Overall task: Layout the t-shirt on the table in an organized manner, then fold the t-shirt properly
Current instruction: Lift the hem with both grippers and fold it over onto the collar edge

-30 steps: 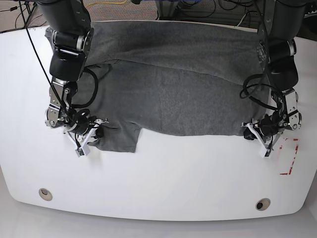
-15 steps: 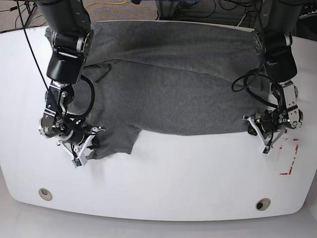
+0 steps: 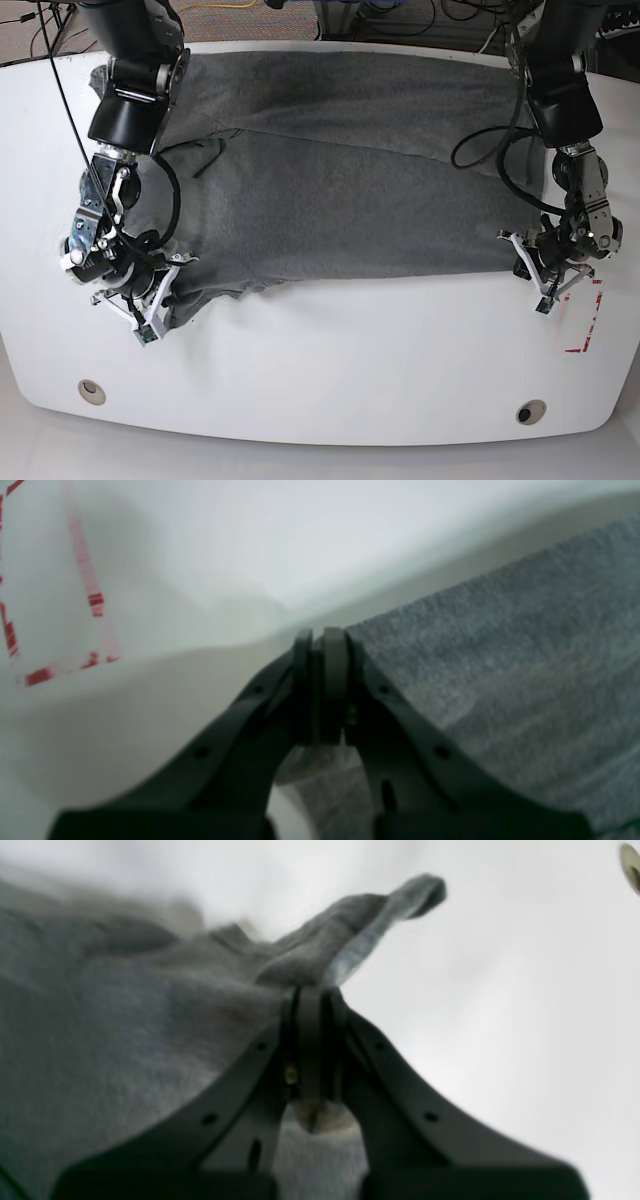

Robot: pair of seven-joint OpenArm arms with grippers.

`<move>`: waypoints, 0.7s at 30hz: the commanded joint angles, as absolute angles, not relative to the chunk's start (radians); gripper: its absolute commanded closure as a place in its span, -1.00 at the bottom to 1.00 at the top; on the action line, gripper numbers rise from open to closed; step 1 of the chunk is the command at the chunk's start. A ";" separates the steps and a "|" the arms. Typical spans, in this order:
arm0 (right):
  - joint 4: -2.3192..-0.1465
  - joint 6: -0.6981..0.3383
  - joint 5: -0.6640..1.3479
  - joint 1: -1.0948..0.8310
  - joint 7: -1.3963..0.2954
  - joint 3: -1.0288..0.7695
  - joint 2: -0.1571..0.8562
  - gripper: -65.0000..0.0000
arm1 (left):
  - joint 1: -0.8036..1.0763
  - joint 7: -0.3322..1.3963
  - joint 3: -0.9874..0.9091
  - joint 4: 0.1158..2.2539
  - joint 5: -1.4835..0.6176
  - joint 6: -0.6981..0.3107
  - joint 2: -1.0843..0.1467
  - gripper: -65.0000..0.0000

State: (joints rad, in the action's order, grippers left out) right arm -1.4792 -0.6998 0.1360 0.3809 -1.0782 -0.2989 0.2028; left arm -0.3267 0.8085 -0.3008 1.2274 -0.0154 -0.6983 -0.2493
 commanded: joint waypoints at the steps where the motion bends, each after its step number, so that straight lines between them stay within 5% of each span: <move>1: -1.560 -0.698 0.145 0.387 -1.101 -0.300 0.216 1.00 | -0.344 0.816 -0.305 1.293 -0.025 -0.698 -0.255 1.00; 21: -1.979 -0.698 0.148 0.047 -1.201 -0.306 0.208 1.00 | -0.156 0.983 -0.306 1.630 -0.024 -0.698 -0.242 1.00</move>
